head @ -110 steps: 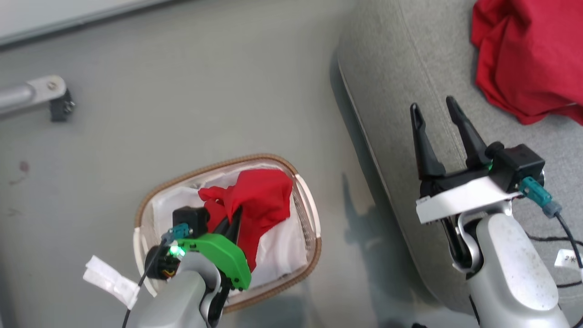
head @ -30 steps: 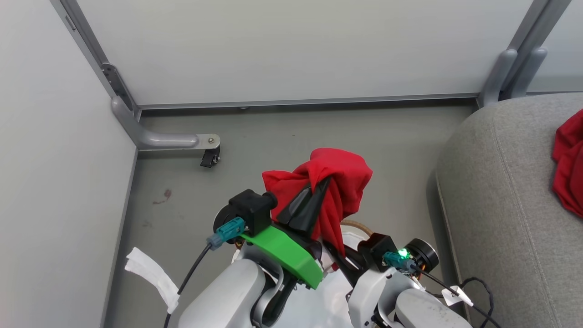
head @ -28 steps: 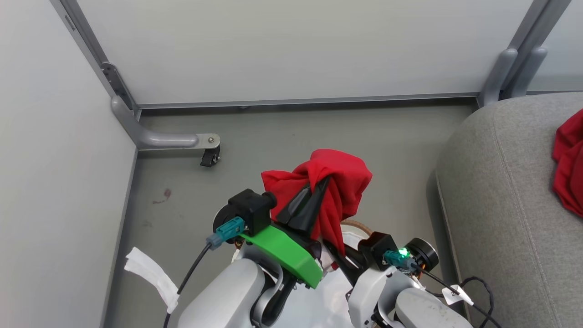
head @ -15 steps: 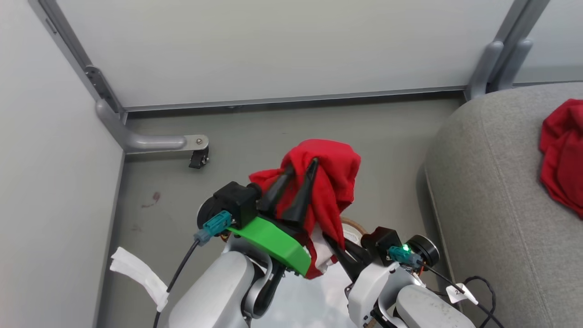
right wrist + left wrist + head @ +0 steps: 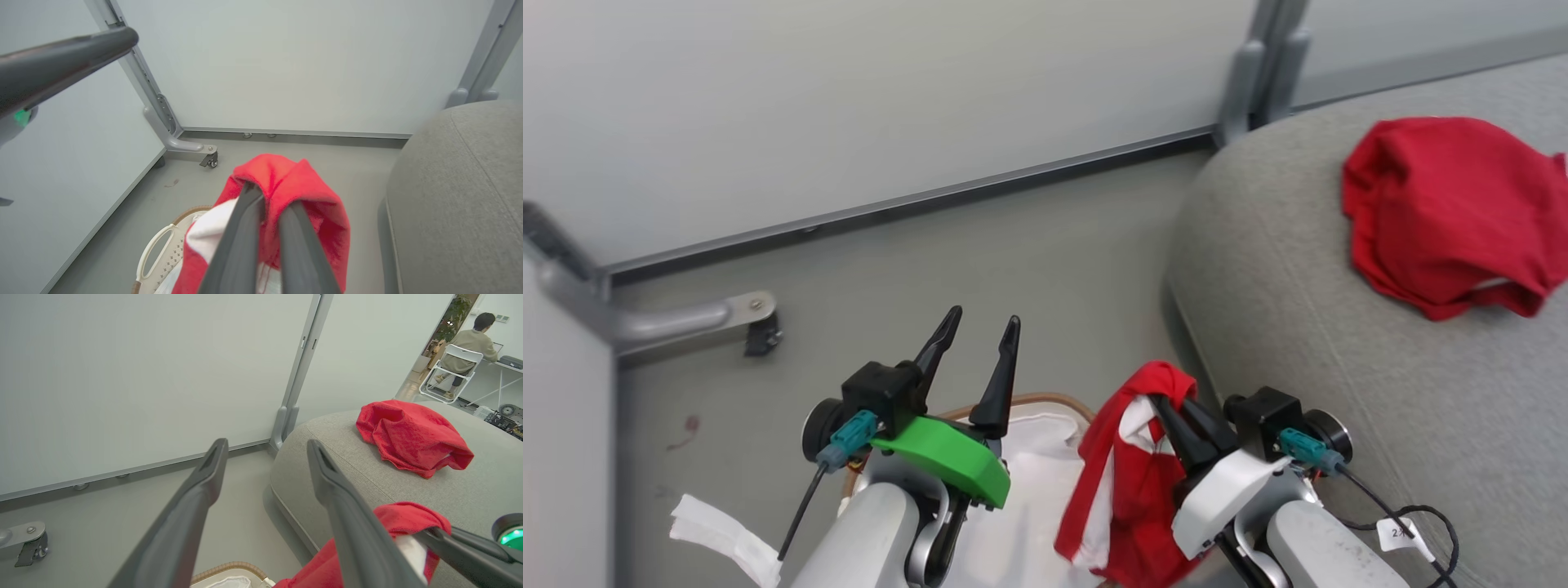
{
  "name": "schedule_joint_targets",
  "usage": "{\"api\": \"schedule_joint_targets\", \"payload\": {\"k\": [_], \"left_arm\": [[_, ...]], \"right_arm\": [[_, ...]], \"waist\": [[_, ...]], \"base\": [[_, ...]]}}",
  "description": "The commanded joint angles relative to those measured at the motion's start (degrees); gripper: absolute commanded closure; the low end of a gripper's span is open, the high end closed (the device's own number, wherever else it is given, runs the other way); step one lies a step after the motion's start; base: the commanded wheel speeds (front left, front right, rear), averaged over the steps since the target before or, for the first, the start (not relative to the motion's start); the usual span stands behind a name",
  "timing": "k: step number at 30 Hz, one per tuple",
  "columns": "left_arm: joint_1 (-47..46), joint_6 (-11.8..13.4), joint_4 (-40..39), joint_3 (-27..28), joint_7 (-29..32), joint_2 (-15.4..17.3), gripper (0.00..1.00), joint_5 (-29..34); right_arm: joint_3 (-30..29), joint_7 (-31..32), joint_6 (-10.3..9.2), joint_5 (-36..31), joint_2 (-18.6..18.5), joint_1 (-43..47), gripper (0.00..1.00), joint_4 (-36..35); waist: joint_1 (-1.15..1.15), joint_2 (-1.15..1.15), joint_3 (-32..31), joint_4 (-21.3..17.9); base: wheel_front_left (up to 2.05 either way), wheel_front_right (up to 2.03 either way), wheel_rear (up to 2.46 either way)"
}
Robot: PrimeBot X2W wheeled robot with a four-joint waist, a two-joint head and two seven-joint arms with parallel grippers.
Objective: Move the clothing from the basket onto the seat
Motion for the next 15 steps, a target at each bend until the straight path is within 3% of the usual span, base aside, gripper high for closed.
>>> {"api": "schedule_joint_targets", "payload": {"k": [1,15], "left_arm": [[1.12,-0.3,-0.08,0.74,-0.02,0.16,0.0,0.9],[4.07,-1.18,-1.01,4.09,-0.02,0.21,0.0,2.98]], "right_arm": [[-0.97,-0.04,-0.08,-0.64,-0.16,0.99,1.0,-1.16],[-5.8,-0.04,-0.08,-4.72,-0.42,0.78,1.0,-8.81]], "waist": [[0.0,0.0,0.07,-7.81],[0.0,0.0,1.28,-22.31]], "base": [[0.0,0.0,0.0],[0.0,0.0,0.0]]}}
